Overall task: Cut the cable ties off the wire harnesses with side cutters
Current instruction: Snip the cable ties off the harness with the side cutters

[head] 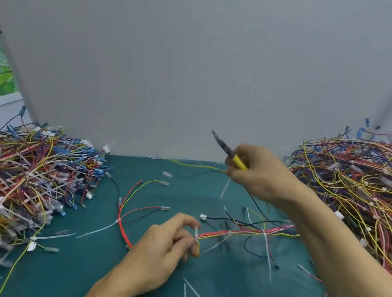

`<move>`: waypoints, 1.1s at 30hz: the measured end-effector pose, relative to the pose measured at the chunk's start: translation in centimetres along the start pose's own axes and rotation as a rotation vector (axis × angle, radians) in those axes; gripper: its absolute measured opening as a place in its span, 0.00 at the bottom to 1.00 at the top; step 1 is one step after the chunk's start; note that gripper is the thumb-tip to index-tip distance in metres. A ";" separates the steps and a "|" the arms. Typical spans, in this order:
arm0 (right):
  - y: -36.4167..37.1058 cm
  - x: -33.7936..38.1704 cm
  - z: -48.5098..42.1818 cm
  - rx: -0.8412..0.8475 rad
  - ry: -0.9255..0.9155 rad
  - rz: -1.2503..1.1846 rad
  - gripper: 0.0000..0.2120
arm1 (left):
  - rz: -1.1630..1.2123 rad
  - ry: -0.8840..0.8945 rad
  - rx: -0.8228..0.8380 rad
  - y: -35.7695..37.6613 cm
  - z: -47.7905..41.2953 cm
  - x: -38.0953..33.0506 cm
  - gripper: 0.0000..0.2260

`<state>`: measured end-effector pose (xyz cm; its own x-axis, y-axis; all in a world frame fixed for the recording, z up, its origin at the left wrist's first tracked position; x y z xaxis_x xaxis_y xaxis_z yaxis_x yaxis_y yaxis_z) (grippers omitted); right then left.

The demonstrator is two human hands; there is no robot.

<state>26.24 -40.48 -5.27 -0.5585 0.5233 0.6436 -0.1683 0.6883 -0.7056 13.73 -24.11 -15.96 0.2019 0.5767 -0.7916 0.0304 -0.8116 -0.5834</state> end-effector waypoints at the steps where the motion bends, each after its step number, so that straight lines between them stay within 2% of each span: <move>1: 0.2 -0.3 -0.7 -0.006 0.006 -0.050 0.06 | 0.008 -0.030 0.028 -0.1 -0.1 0.3 0.09; 5: 2.9 -2.5 -3.1 0.058 0.071 -0.030 0.05 | -0.015 -0.120 0.132 -0.3 -0.1 1.1 0.09; 10: 6.6 -6.3 -3.6 0.174 0.118 0.233 0.05 | -0.021 -0.119 0.149 -0.4 -0.1 1.2 0.06; 13: 7.7 -8.2 -2.7 0.220 0.175 0.444 0.10 | -0.038 -0.112 0.137 -0.4 0.0 1.2 0.06; 16: 7.7 -8.2 -2.4 0.239 0.184 0.524 0.14 | -0.106 -0.081 0.105 -0.2 0.1 1.3 0.07; 20: 5.1 -5.8 -2.4 0.221 0.127 0.476 0.09 | -0.110 -0.052 0.087 0.0 0.0 1.0 0.07; 25: -0.6 -0.6 1.3 -0.029 -0.068 0.377 0.13 | -0.181 -0.019 -0.004 0.0 -0.1 0.8 0.04; 27: -1.1 0.8 4.3 0.038 -0.118 0.387 0.14 | -0.190 -0.025 -0.032 0.0 -0.1 0.6 0.04; 33: 4.6 -0.5 9.0 0.269 -0.294 0.755 0.12 | -0.157 -0.043 -0.084 -0.4 -0.2 0.1 0.09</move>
<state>18.42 -42.10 -11.48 -0.7804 0.6164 -0.1045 0.1678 0.0455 -0.9848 13.95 -23.78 -15.81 0.1463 0.6986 -0.7004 0.1402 -0.7155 -0.6844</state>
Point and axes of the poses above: each hand's wrist, its own z-axis away from the middle knuckle, its own y-axis out of the palm, x = y × z, the point moved 3 cm from there along -z, towards the middle knuckle, and after that the axes turned 4 degrees about -y, right-handed, at the moved point
